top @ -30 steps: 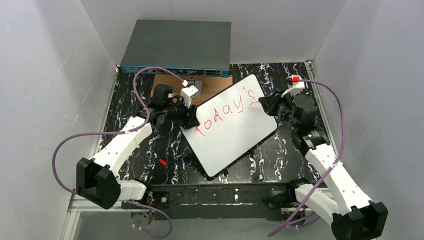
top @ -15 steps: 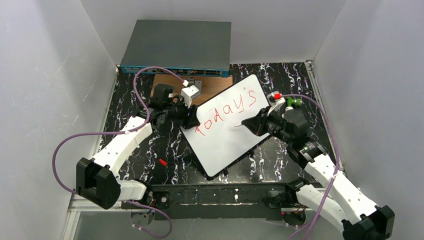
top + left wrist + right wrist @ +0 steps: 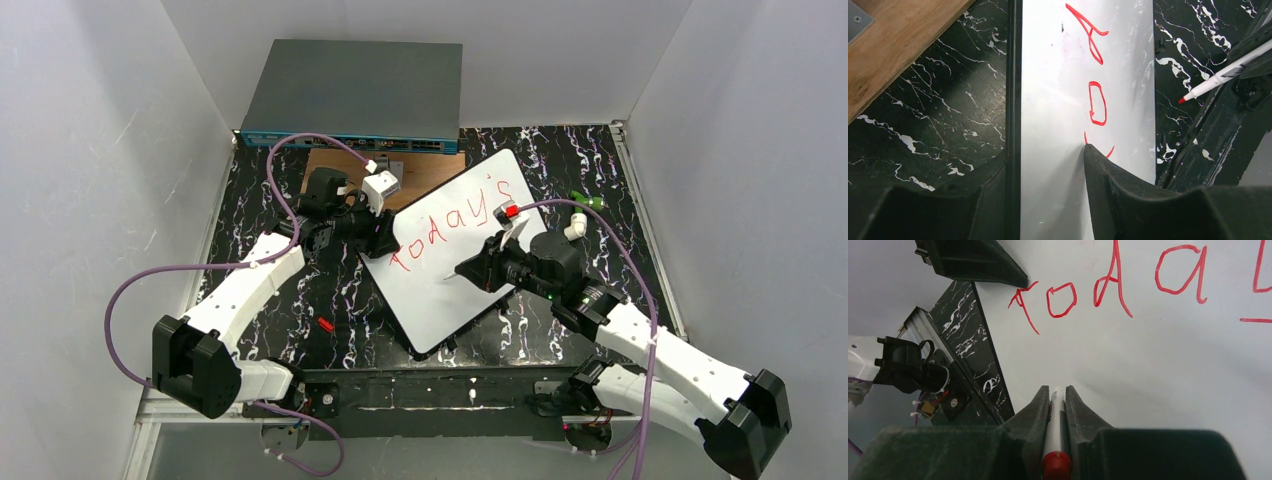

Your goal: Write a sentence on the whiteboard

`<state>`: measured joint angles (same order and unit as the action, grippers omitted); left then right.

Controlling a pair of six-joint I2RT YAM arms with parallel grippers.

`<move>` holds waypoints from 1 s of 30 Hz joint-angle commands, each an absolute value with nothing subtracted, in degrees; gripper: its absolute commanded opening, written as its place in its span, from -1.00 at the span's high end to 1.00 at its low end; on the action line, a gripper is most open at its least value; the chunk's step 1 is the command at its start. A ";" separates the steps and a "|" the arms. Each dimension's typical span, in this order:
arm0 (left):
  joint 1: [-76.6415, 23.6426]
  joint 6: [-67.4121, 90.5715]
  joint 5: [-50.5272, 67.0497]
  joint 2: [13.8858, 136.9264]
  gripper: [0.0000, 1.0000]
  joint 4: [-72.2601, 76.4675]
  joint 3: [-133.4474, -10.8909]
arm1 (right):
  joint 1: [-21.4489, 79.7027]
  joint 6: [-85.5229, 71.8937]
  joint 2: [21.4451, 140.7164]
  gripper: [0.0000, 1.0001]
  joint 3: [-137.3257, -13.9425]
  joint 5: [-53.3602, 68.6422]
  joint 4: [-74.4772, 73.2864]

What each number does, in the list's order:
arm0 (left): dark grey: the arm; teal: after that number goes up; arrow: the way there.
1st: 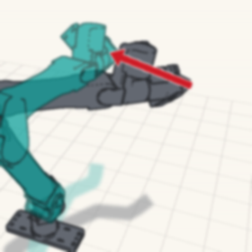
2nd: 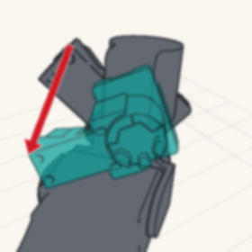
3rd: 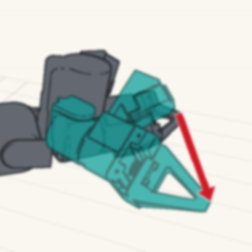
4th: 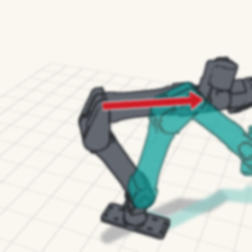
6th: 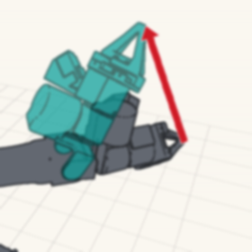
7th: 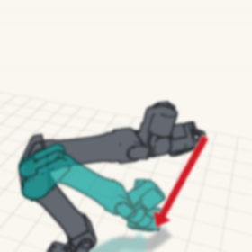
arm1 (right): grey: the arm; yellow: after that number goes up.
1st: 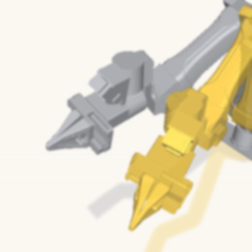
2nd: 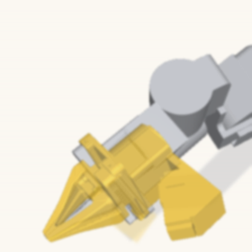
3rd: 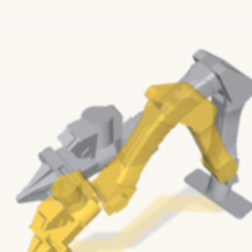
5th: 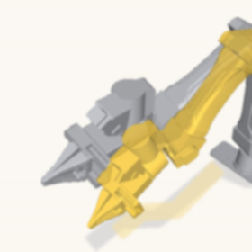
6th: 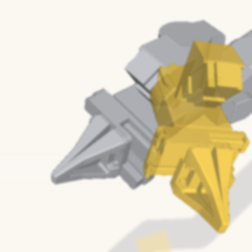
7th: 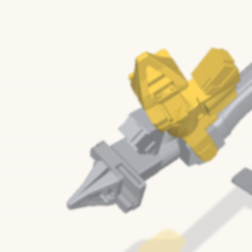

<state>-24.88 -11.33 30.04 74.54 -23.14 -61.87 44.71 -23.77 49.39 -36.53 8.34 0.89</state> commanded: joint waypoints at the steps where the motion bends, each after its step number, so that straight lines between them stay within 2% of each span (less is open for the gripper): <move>1: -26.83 -16.81 32.39 73.10 1.00 -26.06 -61.49 | 46.30 -22.91 50.94 0.97 -36.06 6.44 6.59; 30: -26.81 -16.65 32.42 72.18 1.00 -26.54 -61.38 | 48.69 -22.20 58.01 0.97 -35.12 4.46 10.10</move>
<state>-24.97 -11.33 30.02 74.32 -23.18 -61.87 48.31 -23.07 57.34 -35.66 4.47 6.61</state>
